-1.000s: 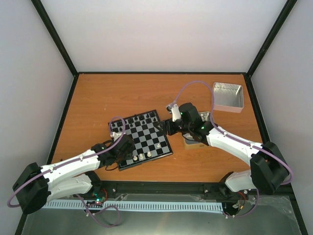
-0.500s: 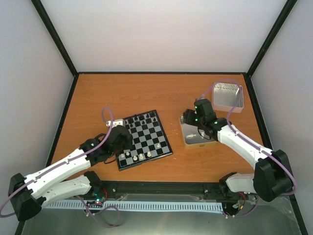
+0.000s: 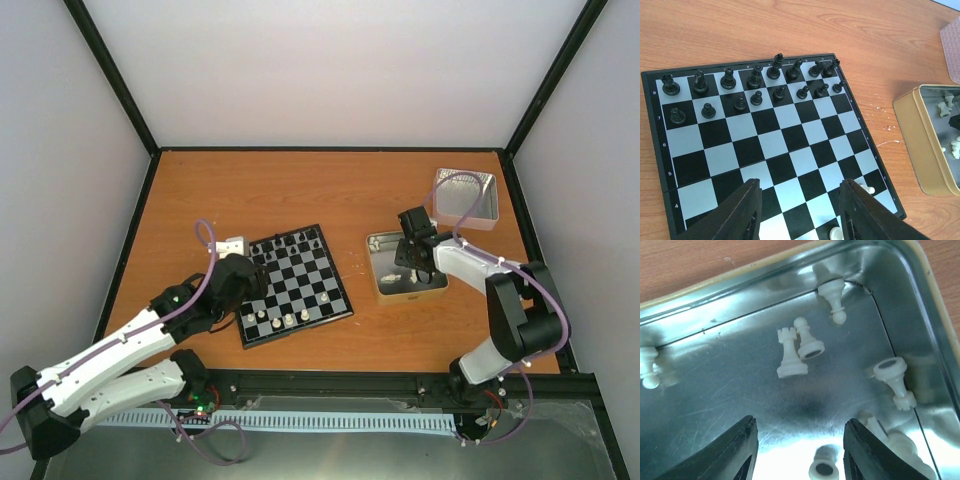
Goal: Set up the chess pieces on the board
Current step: Pick up the chess piece from the storage box.
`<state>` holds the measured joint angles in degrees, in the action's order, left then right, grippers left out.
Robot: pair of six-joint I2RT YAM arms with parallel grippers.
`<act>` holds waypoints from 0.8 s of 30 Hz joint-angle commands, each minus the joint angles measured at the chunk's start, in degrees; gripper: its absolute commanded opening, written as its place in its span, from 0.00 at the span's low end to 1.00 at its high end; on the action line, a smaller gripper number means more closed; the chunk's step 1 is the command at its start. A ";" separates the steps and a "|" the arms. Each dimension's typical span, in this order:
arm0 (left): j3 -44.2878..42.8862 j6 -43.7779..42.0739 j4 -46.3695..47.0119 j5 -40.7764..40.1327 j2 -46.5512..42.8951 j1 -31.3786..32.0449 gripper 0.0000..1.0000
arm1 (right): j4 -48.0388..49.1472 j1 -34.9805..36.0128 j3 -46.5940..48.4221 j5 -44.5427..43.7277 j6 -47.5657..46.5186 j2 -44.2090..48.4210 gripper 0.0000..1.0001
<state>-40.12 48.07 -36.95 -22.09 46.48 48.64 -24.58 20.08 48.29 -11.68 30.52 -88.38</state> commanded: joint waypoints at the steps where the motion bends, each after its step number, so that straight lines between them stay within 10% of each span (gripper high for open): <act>1: -0.32 0.36 0.30 -0.72 -1.23 0.40 0.45 | 3.29 -1.38 2.89 0.30 -4.61 -2.75 0.48; 24: -1.04 0.47 -1.00 -2.40 -1.50 0.31 0.49 | 7.62 -2.85 5.73 1.90 -8.45 -11.81 0.14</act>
<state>-40.07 48.73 -37.41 -23.27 44.73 48.64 -17.10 17.69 53.30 -9.67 22.31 -99.48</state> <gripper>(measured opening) 0.494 0.174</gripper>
